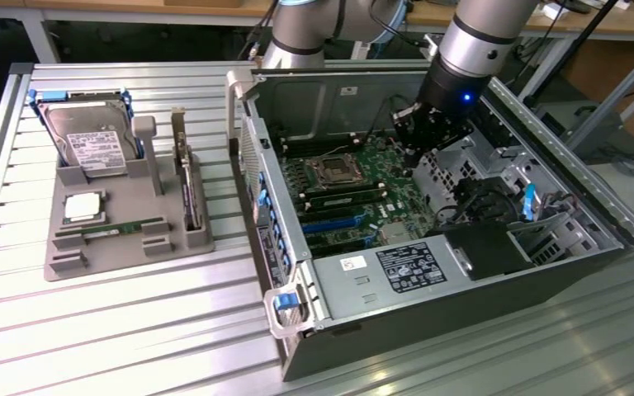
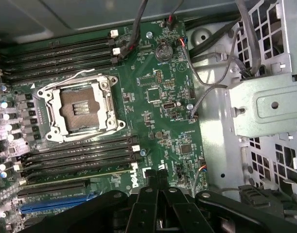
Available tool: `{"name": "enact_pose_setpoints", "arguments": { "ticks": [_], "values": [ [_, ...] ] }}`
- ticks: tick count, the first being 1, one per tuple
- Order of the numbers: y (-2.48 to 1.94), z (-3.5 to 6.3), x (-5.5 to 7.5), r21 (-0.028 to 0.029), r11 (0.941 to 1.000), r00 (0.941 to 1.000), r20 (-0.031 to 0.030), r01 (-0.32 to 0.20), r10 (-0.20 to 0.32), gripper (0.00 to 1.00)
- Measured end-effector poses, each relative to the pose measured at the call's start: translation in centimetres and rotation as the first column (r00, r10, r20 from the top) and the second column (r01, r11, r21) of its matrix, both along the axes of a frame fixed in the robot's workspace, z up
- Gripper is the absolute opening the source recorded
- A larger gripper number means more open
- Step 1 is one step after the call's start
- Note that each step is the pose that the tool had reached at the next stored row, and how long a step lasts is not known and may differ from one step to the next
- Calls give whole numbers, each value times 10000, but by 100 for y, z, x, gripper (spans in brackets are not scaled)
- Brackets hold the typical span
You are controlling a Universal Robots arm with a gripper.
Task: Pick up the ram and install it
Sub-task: 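Press down the ram until it locks into place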
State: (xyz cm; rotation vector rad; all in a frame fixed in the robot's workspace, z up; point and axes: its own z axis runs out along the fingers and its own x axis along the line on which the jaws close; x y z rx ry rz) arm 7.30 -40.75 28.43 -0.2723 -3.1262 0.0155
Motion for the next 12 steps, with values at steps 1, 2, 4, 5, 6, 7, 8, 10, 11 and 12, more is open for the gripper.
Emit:
{"name": "enact_pose_setpoints", "arguments": {
  "ticks": [1,2,4,5,6,7,8,10,11,12],
  "values": [
    [0,0,0,0,10000,10000,0,0,0,10],
    [0,0,0,0,10000,10000,0,0,0,10],
    [0,0,0,0,10000,10000,0,0,0,16],
    [0,0,0,0,10000,10000,0,0,0,24],
    [0,0,0,0,10000,10000,0,0,0,24],
    [0,0,0,0,10000,10000,0,0,0,24],
    [0,0,0,0,10000,10000,0,0,0,11],
    [0,0,0,0,10000,10000,0,0,0,11],
    [0,0,0,0,10000,10000,0,0,0,11],
    [0,0,0,0,10000,10000,0,0,0,11]
  ]
}}
